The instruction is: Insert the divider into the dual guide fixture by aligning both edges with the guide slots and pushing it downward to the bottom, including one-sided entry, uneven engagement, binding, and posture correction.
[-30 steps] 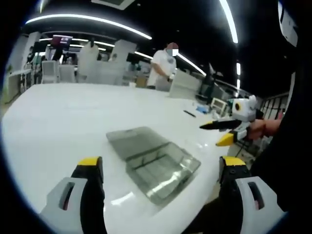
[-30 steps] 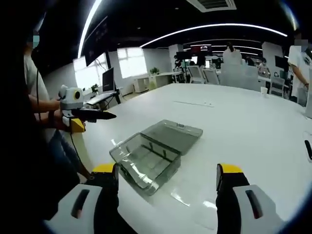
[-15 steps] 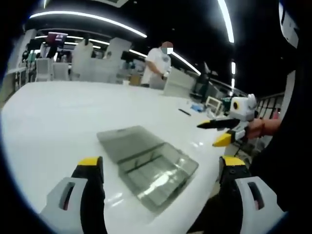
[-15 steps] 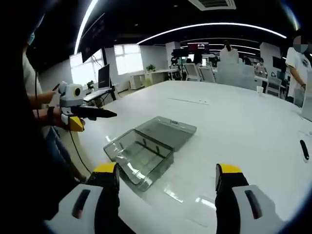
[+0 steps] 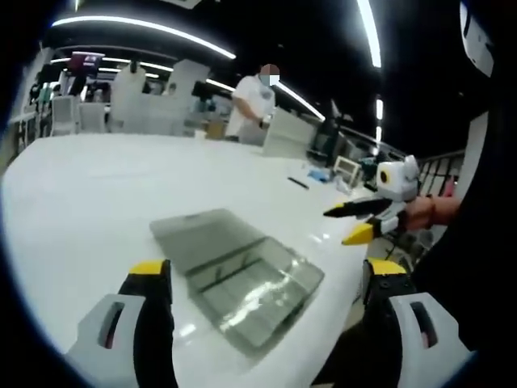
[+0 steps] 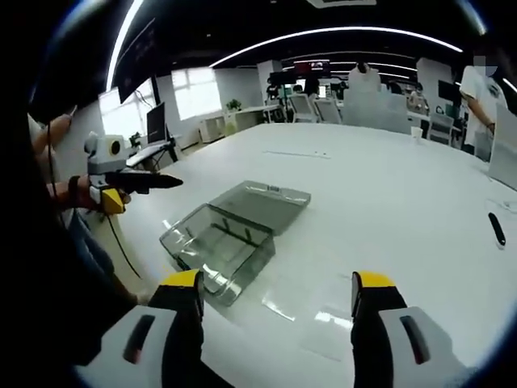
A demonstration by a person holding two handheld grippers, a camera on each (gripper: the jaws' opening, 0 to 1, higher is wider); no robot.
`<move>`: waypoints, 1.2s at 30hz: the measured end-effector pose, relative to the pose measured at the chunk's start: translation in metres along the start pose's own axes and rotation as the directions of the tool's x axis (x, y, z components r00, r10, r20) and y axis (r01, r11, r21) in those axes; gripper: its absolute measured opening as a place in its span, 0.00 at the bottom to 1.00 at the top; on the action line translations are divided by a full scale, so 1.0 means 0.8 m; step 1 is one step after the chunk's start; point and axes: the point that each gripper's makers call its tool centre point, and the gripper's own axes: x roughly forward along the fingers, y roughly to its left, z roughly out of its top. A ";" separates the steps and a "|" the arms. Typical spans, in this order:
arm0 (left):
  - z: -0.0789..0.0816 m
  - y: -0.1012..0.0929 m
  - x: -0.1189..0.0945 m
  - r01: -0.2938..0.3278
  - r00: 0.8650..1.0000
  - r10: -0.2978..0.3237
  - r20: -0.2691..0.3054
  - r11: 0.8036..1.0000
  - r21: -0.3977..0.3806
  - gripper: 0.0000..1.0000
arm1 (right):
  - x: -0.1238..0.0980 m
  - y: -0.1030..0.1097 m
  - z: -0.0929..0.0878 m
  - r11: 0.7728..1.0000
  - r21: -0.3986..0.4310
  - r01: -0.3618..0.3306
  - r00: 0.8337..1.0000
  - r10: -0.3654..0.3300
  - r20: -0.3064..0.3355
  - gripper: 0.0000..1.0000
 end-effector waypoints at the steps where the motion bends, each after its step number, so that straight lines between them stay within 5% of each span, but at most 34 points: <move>1: 0.001 0.000 0.002 0.003 1.000 -0.003 0.003 1.000 0.000 0.96 | -0.001 -0.002 -0.002 1.000 0.003 0.008 1.000 -0.008 -0.009 0.72; 13: -0.003 -0.002 0.008 0.029 1.000 -0.029 0.005 1.000 0.002 0.96 | -0.004 -0.014 -0.032 0.999 0.015 0.043 0.991 -0.041 -0.126 0.67; 36: 0.001 -0.005 0.008 0.007 0.999 -0.007 0.037 1.000 -0.005 0.96 | 0.001 -0.041 -0.077 0.992 0.038 0.121 0.963 -0.108 -0.245 0.62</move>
